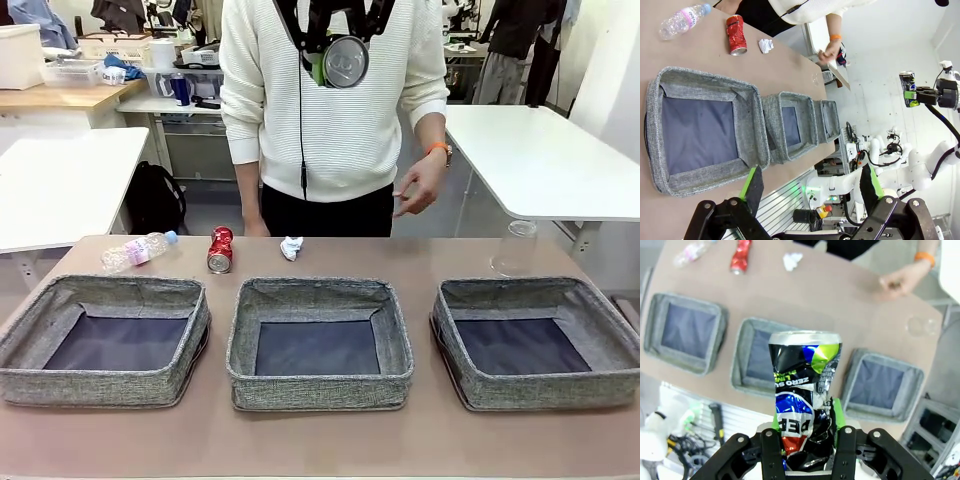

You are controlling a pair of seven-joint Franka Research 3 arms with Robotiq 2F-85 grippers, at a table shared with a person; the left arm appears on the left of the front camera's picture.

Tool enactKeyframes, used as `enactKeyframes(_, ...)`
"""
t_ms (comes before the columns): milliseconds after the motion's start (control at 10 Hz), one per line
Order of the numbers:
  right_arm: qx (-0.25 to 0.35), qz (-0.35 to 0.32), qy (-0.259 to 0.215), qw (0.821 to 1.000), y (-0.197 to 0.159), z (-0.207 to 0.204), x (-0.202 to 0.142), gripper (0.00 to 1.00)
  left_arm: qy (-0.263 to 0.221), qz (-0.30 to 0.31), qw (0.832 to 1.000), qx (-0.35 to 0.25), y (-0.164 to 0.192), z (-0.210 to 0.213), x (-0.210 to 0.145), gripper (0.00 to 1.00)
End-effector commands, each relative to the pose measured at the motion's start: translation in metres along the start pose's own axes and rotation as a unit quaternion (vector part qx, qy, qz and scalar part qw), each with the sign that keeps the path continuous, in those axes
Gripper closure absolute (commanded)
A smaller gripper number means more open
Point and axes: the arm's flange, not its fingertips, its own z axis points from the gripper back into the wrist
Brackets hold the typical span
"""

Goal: Sort the waste into the appropriate baskets.
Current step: Place the picked waste into the Fabric basket indicated by the person.

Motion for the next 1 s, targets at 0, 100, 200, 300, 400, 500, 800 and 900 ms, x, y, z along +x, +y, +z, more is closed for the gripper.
enactKeyframes(0,0.006,0.002,-0.003,1.000,0.001,0.003,-0.001,0.59,-0.004,-0.012,1.000,-0.009,-0.002,-0.001,0.001,0.00)
enactKeyframes(100,0.006,0.002,-0.003,1.000,0.001,0.003,-0.001,0.59,-0.004,-0.012,1.000,-0.009,-0.002,-0.001,0.001,0.00)
enactKeyframes(200,0.006,0.002,-0.003,1.000,0.001,0.003,-0.001,0.59,-0.004,-0.012,1.000,-0.009,-0.002,-0.001,0.001,0.00)
enactKeyframes(300,0.006,0.002,-0.003,1.000,0.001,0.003,-0.001,0.59,-0.004,-0.012,1.000,-0.009,-0.002,-0.001,0.001,0.00)
enactKeyframes(400,0.006,0.002,-0.003,1.000,0.001,0.003,-0.001,0.59,-0.004,-0.012,1.000,-0.009,-0.002,-0.001,0.001,0.00)
enactKeyframes(500,0.006,0.002,-0.003,1.000,0.001,0.003,-0.001,0.59,-0.004,-0.012,1.000,-0.009,-0.002,-0.001,0.001,0.00)
enactKeyframes(800,0.028,0.022,-0.007,0.999,-0.017,-0.008,-0.014,0.59,-0.004,-0.012,1.000,-0.009,-0.002,-0.001,0.001,0.00)
enactKeyframes(900,0.024,0.056,-0.010,0.998,-0.035,-0.022,-0.030,0.59,-0.004,-0.012,1.000,-0.009,-0.002,-0.001,0.001,0.00)
